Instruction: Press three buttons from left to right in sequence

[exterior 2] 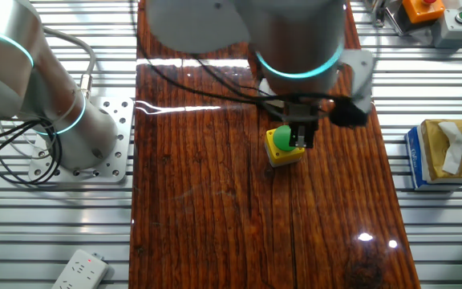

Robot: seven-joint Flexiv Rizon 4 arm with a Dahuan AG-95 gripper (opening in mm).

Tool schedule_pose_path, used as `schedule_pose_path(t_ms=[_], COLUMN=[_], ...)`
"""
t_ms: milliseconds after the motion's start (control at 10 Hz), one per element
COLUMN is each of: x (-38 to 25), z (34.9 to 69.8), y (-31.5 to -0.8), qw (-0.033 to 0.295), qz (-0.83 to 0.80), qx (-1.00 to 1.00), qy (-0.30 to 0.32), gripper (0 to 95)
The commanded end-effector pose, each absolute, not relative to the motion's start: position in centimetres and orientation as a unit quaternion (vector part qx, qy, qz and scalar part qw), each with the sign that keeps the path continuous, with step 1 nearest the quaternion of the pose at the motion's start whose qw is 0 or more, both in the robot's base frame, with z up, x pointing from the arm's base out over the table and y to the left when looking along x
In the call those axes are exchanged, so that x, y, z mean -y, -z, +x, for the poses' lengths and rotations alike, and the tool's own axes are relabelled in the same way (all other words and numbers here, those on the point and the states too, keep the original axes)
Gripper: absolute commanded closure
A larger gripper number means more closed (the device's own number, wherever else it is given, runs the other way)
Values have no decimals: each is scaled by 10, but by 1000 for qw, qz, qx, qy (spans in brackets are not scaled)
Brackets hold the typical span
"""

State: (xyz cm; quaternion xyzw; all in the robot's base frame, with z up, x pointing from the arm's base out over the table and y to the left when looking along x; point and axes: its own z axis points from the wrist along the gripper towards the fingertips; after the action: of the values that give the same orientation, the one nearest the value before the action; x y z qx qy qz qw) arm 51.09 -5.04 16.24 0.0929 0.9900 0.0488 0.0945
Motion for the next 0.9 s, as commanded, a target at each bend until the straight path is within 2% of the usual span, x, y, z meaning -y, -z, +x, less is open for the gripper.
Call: schedule_pose_path(t_ms=[100, 900], x=[40, -1], z=[513, 512], y=[-157, -150], qw=[100, 101], qz=[104, 128], qx=[-989, -986], qy=[-43, -32], gripper=[950, 950])
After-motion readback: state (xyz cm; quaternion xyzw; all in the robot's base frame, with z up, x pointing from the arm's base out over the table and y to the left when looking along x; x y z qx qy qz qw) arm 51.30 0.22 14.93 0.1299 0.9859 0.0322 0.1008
